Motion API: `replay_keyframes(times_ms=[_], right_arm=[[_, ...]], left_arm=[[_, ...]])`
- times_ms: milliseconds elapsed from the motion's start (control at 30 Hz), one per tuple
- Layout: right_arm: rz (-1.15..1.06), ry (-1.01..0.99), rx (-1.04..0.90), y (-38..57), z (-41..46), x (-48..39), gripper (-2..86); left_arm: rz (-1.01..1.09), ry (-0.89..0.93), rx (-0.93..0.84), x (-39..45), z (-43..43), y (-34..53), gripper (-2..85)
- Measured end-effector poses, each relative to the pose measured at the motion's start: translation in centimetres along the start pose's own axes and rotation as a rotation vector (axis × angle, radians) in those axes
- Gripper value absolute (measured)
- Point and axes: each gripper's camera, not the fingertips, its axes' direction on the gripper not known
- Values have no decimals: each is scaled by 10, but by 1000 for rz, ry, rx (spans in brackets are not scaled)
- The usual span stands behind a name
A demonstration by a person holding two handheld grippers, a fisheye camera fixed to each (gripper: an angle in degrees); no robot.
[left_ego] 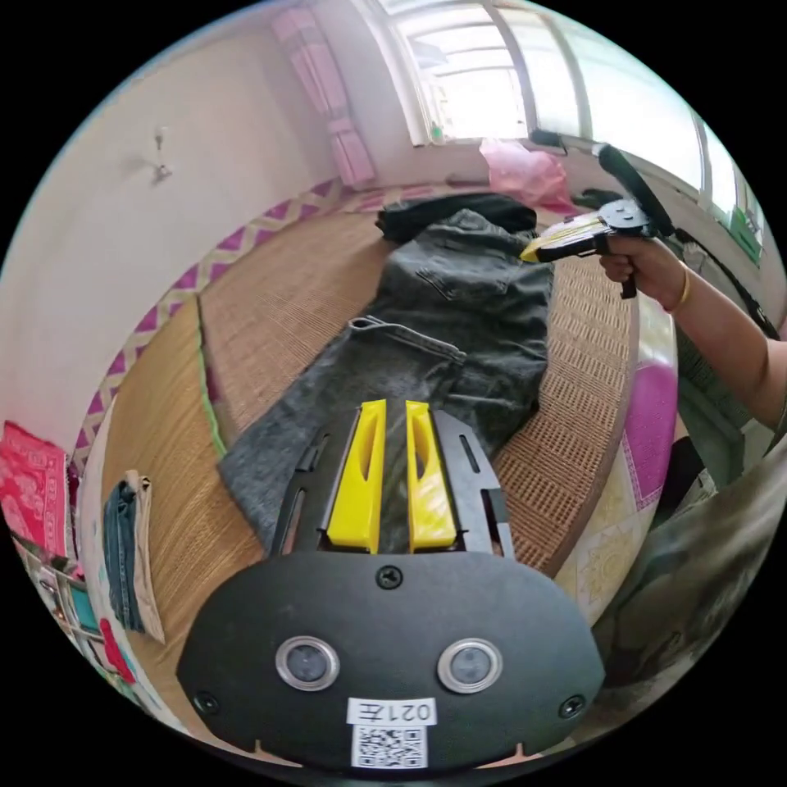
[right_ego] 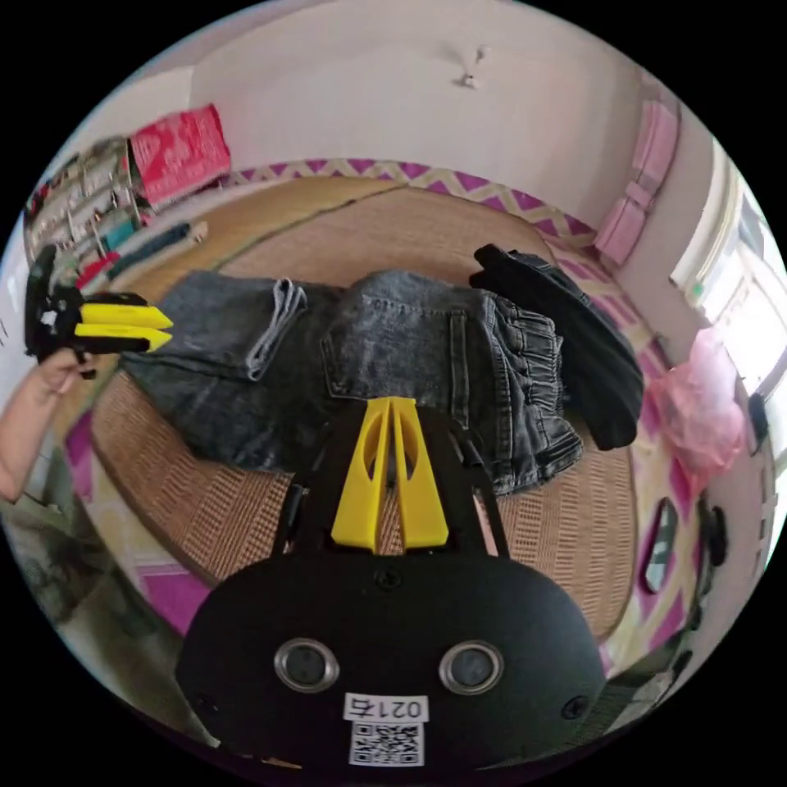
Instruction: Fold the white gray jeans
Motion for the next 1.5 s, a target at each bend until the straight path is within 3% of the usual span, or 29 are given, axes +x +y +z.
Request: replay_keyframes(times_ms=[133, 333, 600, 800, 1067, 1267, 1400, 1500], right_arm=[[16, -1, -136, -22, 37, -39, -7], [14, 71, -137, -26, 39, -75, -6], [56, -68, -168, -35, 32, -66, -9], [102, -130, -149, -31, 27, -59, -10], [125, -152, -137, -27, 21, -55, -10], [147, -163, -127, -23, 19, -49, -10], [152, -175, -128, -22, 18, -43, -10], [157, -188, -134, -23, 18, -37, -10]], left_arm=[[-42, 98, -97, -5, 28, -22, 48], [-8, 109, -166, -6, 37, -34, 71], [7, 62, -157, -6, 35, -39, 79], [56, 69, -247, -3, 67, -21, 88], [33, 79, -236, -25, 87, 35, 7], [-166, 176, -25, -80, 57, 114, -8], [-411, 300, 226, -167, 1, 220, -10], [-583, 295, 355, -227, -32, 314, -10]])
